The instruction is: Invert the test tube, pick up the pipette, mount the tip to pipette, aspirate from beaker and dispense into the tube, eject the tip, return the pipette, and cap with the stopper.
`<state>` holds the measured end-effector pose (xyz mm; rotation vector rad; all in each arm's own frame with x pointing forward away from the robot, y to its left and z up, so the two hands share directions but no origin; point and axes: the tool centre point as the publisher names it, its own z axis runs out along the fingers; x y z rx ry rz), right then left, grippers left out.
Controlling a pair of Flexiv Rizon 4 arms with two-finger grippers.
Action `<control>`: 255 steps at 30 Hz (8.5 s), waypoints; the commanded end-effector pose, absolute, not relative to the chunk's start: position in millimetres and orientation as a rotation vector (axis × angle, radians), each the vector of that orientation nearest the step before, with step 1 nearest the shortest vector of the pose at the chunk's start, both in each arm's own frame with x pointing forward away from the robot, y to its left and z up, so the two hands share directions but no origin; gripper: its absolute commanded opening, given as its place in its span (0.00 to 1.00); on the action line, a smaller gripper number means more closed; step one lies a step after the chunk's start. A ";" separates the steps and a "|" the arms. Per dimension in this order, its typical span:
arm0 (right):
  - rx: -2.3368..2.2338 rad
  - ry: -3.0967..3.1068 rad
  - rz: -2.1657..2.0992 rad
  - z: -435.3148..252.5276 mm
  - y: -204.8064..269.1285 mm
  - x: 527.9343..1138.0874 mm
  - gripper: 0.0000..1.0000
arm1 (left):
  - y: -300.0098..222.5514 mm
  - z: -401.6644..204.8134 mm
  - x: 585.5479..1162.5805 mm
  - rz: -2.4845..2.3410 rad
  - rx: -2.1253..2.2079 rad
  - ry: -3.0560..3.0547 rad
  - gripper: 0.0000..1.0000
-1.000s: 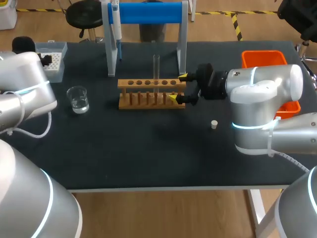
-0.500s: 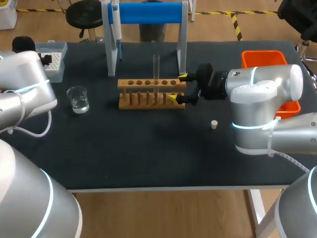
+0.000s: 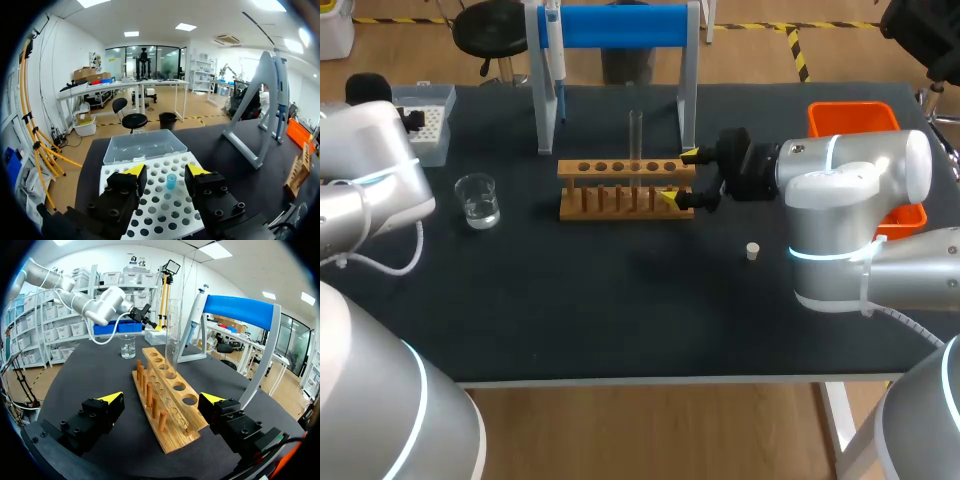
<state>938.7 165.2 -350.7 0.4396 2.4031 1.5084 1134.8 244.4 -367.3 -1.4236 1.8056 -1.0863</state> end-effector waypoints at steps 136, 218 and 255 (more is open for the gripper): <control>0.441 2.397 1.507 -351.3 165.5 937.5 1.00 | -9.4 -149.4 942.9 -1.242 -0.509 2.740 0.00; 0.431 2.386 1.512 -347.5 161.2 935.4 1.00 | -142.4 -133.0 878.7 -1.469 -0.200 2.717 0.00; 0.068 2.262 2.127 -230.0 164.7 857.8 1.00 | -142.4 -133.0 878.7 -1.469 -0.200 2.717 0.00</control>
